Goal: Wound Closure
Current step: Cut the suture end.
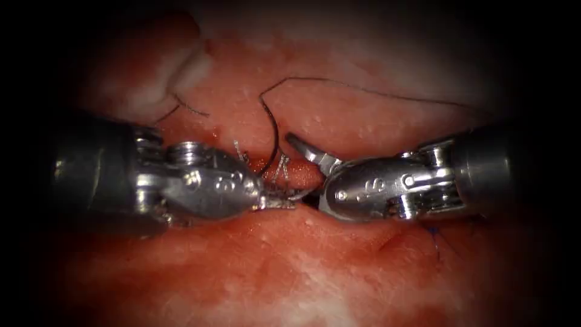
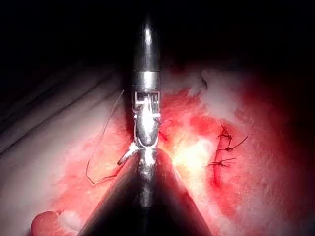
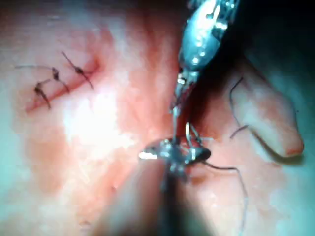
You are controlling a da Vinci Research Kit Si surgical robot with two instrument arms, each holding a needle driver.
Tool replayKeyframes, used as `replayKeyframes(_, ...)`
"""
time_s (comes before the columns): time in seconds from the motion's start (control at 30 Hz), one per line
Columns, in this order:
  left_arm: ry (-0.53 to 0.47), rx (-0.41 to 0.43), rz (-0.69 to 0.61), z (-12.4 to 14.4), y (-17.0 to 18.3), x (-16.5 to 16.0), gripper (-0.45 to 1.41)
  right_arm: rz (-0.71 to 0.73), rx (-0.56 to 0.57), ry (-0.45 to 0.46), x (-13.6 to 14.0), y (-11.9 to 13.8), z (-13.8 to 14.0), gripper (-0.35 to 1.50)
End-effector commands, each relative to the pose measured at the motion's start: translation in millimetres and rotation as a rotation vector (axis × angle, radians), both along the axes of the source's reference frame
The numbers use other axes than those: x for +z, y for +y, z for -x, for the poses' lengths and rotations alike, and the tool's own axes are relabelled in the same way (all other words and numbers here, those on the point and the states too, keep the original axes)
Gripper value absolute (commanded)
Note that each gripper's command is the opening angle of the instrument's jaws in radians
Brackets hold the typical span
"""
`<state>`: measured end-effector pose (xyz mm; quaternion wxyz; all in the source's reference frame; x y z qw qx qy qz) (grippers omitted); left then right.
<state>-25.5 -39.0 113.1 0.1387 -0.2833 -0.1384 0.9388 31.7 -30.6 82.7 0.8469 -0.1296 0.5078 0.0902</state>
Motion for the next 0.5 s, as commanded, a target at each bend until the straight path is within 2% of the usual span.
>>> replayKeyframes(0.03,-0.002,0.001,-0.001,0.6,-0.1,0.6,-0.45,-0.001,-0.004,0.003,0.4,-0.4,-0.7,1.23)
replayKeyframes(0.43,-0.004,0.005,0.000,0.7,-0.3,0.4,-0.45,-0.001,-0.012,0.010,0.5,-0.9,-1.4,1.08)
replayKeyframes(0.5,-0.004,0.005,0.000,0.8,-0.3,0.4,-0.45,-0.003,-0.019,0.016,0.5,-0.9,-1.4,0.93)
